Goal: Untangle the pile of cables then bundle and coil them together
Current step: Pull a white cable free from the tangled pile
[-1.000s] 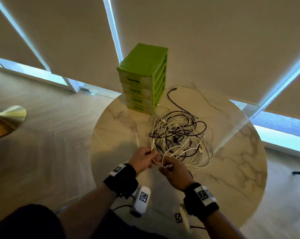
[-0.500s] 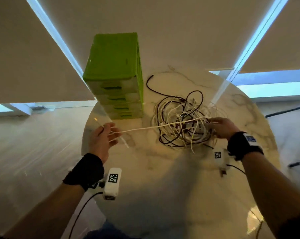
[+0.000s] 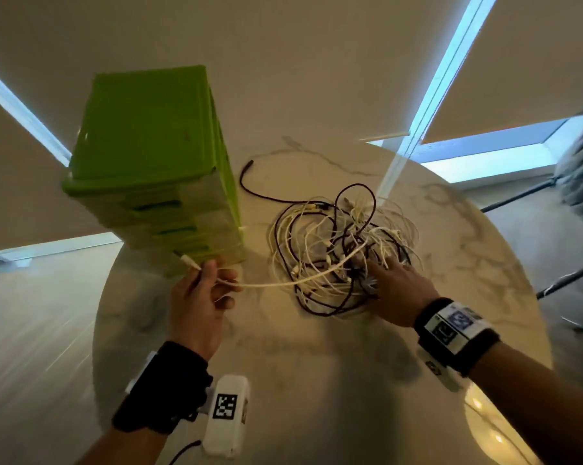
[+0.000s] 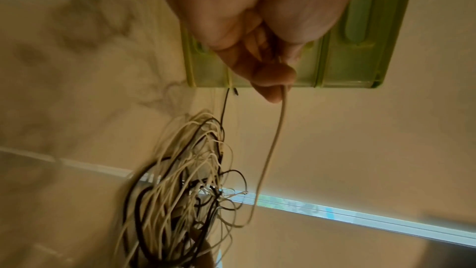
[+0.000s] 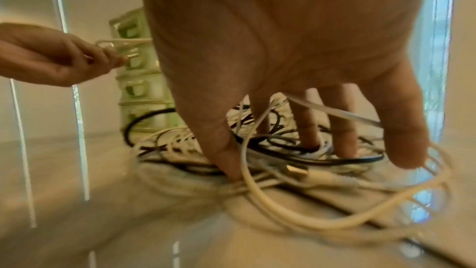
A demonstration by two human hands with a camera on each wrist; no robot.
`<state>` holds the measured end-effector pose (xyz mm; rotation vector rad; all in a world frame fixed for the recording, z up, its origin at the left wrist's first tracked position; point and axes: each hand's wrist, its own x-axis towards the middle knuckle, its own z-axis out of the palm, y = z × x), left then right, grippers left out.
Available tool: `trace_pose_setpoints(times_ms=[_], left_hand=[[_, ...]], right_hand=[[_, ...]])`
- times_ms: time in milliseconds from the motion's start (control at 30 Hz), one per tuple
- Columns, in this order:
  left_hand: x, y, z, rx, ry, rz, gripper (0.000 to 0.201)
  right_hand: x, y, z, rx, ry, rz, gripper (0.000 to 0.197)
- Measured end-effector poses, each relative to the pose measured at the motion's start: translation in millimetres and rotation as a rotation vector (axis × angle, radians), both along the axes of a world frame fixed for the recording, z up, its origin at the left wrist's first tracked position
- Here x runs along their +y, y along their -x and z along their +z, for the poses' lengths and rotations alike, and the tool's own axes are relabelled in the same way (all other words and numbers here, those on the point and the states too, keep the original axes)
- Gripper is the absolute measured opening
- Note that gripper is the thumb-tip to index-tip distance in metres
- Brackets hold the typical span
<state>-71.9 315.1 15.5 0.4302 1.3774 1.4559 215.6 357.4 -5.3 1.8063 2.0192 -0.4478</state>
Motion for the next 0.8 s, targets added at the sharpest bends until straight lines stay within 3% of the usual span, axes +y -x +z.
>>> trace_pose_setpoints(times_ms=[200, 400, 467, 567, 667, 800], left_hand=[[13, -35, -9, 0.089, -0.229, -0.067, 0.027], [14, -67, -20, 0.227, -0.563, -0.257, 0.022], [5, -71, -17, 0.248, -0.675, -0.279, 0.023], [-23, -67, -8, 0.380, -0.828, -0.338, 0.024], [-48, -63, -7, 0.563, -0.704, -0.381, 0.026], [-76, -57, -16, 0.649, -0.521, -0.550, 0.024]], right_hand=[[52, -37, 42, 0.040, 0.041, 0.035, 0.060], [29, 1, 48, 0.065, -0.504, 0.133, 0.038], [8, 21, 36, 0.031, -0.580, 0.214, 0.026], [-29, 33, 22, 0.057, -0.604, 0.183, 0.020], [-74, 39, 29, 0.337, -0.564, 0.137, 0.016], [-127, 62, 42, 0.567, -0.496, 0.278, 0.012]])
